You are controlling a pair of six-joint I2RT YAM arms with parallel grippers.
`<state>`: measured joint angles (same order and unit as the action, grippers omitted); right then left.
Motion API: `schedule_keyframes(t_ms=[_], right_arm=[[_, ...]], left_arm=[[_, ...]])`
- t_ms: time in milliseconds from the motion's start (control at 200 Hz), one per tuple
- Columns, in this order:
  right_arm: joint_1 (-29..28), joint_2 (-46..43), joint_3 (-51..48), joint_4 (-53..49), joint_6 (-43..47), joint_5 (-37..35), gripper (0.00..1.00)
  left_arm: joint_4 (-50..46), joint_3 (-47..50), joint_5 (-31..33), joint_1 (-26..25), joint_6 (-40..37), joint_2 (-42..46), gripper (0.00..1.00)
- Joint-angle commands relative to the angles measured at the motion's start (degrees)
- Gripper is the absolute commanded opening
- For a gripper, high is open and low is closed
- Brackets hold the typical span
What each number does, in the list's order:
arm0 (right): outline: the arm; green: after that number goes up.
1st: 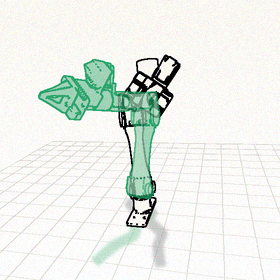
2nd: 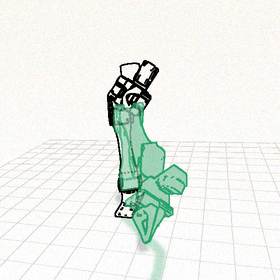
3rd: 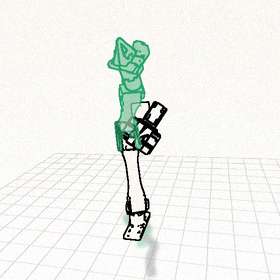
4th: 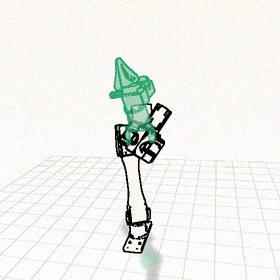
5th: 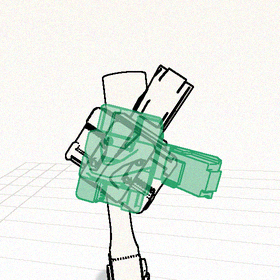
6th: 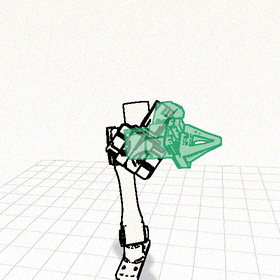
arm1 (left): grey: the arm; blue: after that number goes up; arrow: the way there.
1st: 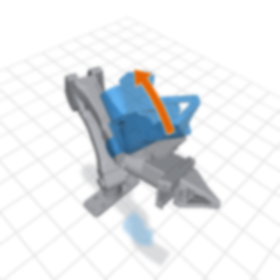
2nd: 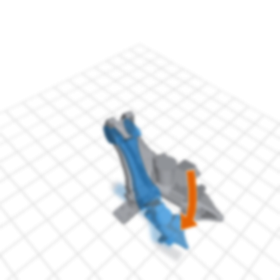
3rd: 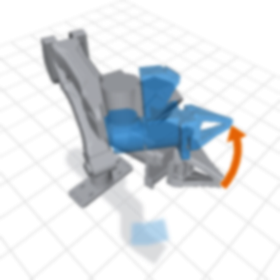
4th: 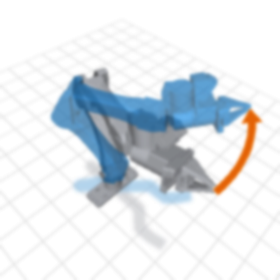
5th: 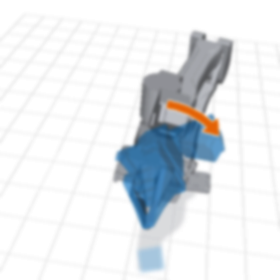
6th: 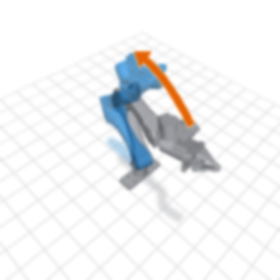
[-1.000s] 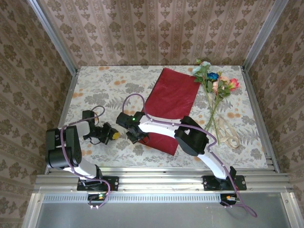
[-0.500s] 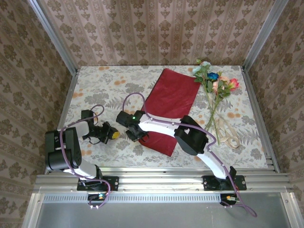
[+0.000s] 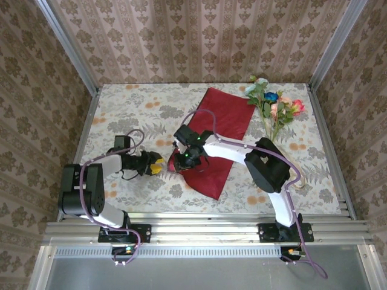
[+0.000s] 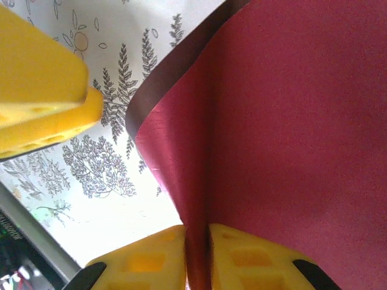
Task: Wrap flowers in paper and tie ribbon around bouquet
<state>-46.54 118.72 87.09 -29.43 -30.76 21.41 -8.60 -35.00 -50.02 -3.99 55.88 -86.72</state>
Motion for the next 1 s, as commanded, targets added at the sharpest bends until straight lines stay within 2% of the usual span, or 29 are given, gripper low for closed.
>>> schedule_keyframes(t_ms=[0, 155, 415, 645, 775, 995], right_arm=[[1.83, -2.91, -2.57, 4.72, -2.23, 7.68, 0.18], [3.06, -3.27, -4.09, 6.17, -3.18, 10.0, 0.18], [3.39, -3.62, -5.58, 7.86, -4.76, 10.84, 0.17], [3.57, -3.84, -6.1, 8.03, -5.07, 10.85, 0.18], [3.74, -4.02, -6.29, 7.9, -5.05, 10.81, 0.18], [4.88, -7.65, -8.18, 8.26, -6.0, 9.33, 0.17]], left_arm=[[6.82, 1.1, -1.31, -1.22, 4.55, -1.54, 0.43], [15.11, 1.61, -1.98, -2.74, 9.76, -3.98, 0.45], [18.7, 0.84, -1.57, -4.2, 11.53, -7.87, 0.41], [20.73, 1.21, -1.05, -4.46, 13.02, -9.63, 0.19], [22.02, 1.43, -1.05, -4.6, 13.62, -9.97, 0.0], [16.72, 0.85, 0.3, -4.6, 10.49, -9.18, 0.0]])
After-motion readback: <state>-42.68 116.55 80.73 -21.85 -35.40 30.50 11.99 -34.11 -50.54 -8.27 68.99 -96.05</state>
